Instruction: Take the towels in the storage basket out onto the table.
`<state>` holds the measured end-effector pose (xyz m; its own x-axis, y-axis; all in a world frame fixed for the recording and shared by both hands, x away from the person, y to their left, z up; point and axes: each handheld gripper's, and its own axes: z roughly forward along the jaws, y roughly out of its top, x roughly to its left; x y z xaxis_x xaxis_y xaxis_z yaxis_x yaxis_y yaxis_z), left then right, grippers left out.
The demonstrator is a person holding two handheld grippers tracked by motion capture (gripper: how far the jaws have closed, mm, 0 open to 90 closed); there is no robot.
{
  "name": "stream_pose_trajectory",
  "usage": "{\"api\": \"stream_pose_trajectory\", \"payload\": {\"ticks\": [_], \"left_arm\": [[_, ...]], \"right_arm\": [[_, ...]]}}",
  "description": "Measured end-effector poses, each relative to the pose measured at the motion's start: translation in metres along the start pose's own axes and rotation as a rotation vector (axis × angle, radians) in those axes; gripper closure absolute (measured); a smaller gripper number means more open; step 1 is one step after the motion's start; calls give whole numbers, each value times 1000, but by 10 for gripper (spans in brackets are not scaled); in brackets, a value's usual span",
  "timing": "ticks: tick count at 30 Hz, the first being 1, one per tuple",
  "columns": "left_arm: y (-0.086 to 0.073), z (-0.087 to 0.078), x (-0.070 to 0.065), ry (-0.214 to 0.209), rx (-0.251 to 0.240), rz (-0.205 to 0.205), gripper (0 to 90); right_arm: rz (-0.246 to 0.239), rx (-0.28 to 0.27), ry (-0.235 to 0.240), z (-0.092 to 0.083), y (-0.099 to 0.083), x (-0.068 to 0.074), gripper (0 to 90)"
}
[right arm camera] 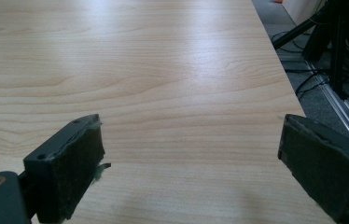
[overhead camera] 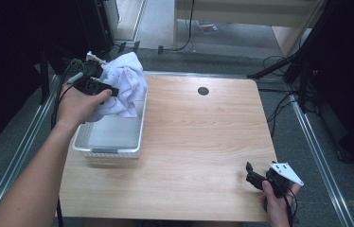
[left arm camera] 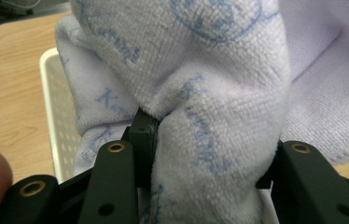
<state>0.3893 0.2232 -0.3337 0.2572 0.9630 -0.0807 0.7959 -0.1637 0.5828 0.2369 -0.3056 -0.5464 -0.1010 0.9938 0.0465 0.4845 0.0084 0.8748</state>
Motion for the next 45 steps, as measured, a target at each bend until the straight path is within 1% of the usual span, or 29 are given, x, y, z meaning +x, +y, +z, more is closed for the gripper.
{"api": "stream_pose_trajectory", "payload": {"ticks": [5, 7, 8, 9, 13, 16, 20, 28, 31, 33, 36, 38, 39, 43, 45], "left_arm": [[9, -5, -14, -48, -13, 12, 573], [13, -6, -21, -58, -20, 19, 573], [16, -5, -28, -63, -26, 29, 573], [16, -5, -28, -63, -26, 29, 573], [20, 1, -41, -74, -23, 45, 572], [23, 6, -50, -92, -20, 46, 571], [27, 14, -63, -105, -18, 52, 570], [32, 34, -91, -128, 4, 75, 568], [34, 42, -102, -145, -2, 62, 568], [35, 49, -110, -151, -3, 61, 567], [36, 59, -120, -161, 11, 64, 564], [35, 71, -132, -175, 29, 73, 563], [35, 71, -132, -175, 29, 73, 563], [34, 84, -144, -177, 50, 87, 562], [34, 90, -150, -175, 58, 101, 560]], "right_arm": [[0, 1, 2, 0, 0, 0, 70], [3, 1, 3, 0, 0, -1, 70], [6, 1, 3, 0, 0, -1, 70], [5, 0, 0, 0, 0, -1, 70], [10, 2, 2, 0, 0, -1, 70], [14, 2, 3, 0, 0, -1, 70], [20, 3, 8, 0, 0, -2, 70], [23, 4, 8, 0, 0, -3, 71], [34, 4, 10, 1, 1, -3, 71], [42, 2, 11, 1, 1, -4, 70], [67, 1, 17, 1, 1, -6, 70], [67, -1, 20, 1, 1, -7, 70], [67, -1, 20, 1, 1, -7, 70], [68, 0, 19, 1, 1, -6, 71], [61, 0, 18, 1, 1, -6, 71]]}}
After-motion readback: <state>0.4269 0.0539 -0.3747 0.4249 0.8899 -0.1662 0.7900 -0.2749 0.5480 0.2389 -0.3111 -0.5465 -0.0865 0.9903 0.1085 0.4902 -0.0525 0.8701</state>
